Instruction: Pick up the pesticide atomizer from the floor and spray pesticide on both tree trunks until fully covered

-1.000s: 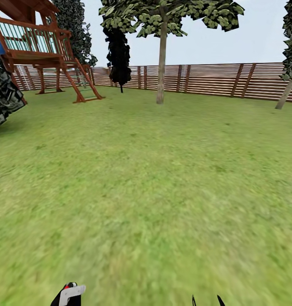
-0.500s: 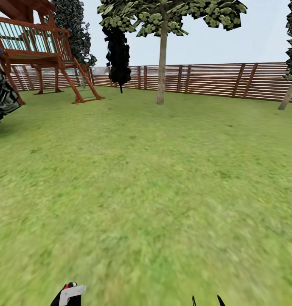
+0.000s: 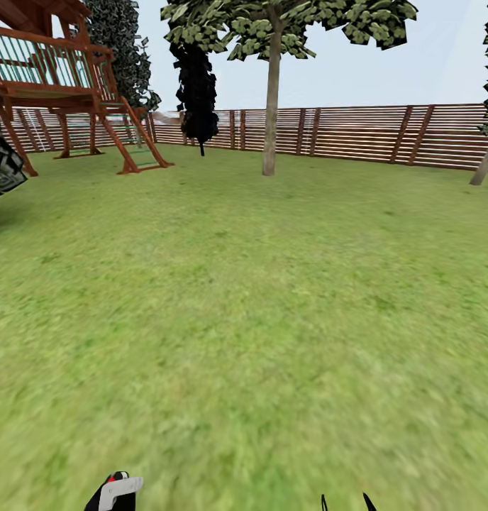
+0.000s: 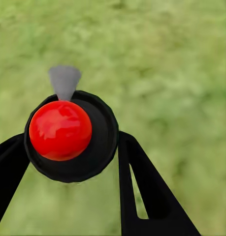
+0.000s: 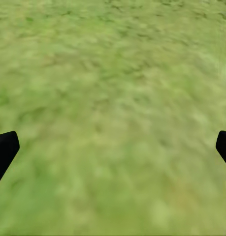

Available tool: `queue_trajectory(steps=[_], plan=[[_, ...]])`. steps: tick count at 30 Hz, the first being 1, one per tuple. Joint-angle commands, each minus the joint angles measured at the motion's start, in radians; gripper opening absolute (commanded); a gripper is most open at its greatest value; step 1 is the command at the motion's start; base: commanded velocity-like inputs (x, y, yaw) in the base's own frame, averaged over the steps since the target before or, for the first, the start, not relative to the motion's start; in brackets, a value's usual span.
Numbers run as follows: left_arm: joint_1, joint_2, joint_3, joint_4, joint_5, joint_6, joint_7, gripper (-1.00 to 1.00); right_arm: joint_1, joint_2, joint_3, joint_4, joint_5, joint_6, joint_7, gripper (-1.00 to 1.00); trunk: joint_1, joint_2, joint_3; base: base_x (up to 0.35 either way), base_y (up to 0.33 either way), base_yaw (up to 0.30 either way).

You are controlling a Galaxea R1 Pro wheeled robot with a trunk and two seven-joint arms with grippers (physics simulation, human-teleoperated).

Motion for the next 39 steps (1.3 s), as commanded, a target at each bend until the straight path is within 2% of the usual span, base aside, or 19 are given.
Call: queue_trajectory(steps=[1, 39], plan=[[0.0, 0.0, 0.0, 0.0, 0.0, 0.0, 0.0, -1.0, 0.0, 0.0, 0.0, 0.0, 0.0, 0.001, 0.0, 1.0, 0.0, 0.0, 0.0, 0.337, 0.0, 0.0], [0.0, 0.0, 0.0, 0.0, 0.0, 0.0, 0.0, -1.0, 0.0, 0.0, 0.0, 0.0, 0.0, 0.0, 0.0, 1.0, 0.0, 0.0, 0.0, 0.337, 0.0, 0.0]])
